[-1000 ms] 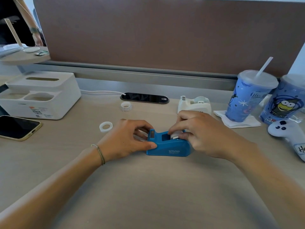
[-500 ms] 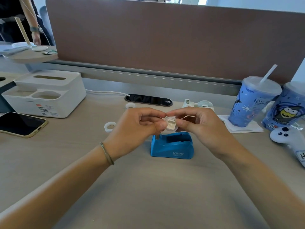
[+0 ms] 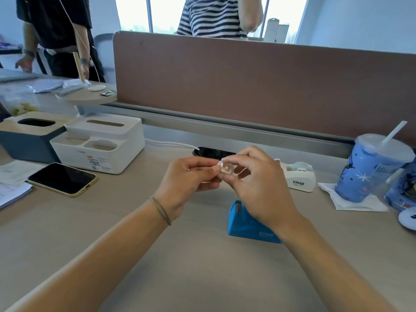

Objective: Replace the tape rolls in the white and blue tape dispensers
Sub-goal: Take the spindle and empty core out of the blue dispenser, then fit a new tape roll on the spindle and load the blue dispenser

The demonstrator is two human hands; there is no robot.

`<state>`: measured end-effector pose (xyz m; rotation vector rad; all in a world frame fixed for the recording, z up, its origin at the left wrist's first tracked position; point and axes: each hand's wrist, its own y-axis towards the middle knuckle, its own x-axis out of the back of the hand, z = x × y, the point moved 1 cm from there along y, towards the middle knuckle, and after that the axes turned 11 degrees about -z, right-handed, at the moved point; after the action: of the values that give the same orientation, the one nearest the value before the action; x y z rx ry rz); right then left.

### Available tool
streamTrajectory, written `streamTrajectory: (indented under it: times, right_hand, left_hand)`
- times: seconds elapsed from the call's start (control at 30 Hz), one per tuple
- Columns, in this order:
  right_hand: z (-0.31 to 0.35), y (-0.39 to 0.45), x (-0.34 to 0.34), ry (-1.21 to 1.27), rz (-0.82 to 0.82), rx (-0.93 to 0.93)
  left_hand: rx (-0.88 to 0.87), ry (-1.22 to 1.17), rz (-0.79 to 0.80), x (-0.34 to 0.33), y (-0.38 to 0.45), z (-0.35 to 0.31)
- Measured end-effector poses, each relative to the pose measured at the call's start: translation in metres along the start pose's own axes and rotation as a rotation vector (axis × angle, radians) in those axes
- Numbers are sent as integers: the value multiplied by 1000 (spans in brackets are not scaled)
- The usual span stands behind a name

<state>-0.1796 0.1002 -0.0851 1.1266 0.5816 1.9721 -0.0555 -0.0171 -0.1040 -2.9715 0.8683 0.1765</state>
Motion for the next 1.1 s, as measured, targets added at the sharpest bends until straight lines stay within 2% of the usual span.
streamTrajectory:
  times: [0.27, 0.47, 0.53, 0.63, 0.73, 0.93, 1.1]
  right_hand:
    - [-5, -1, -5, 17, -8, -21]
    - [-6, 1, -3, 14, -16, -37]
    - [-8, 3, -2, 22, -16, -56]
    - [-12, 5, 0, -1, -8, -67]
    - [-14, 5, 2, -14, 0, -90]
    - [-17, 6, 4, -6, 13, -116]
    - [-17, 7, 5, 4, 29, -130]
  left_hand:
    - [11, 38, -2, 1, 3, 6]
    - [-31, 61, -71, 7, 7, 4]
    - [-136, 208, -96, 10, 10, 6]
    - [-363, 666, -145, 13, 13, 13]
    - [-463, 988, -144, 12, 10, 20]
    - [-638, 1371, 2, 6, 4, 32]
    - [-802, 1409, 43, 5, -1, 31]
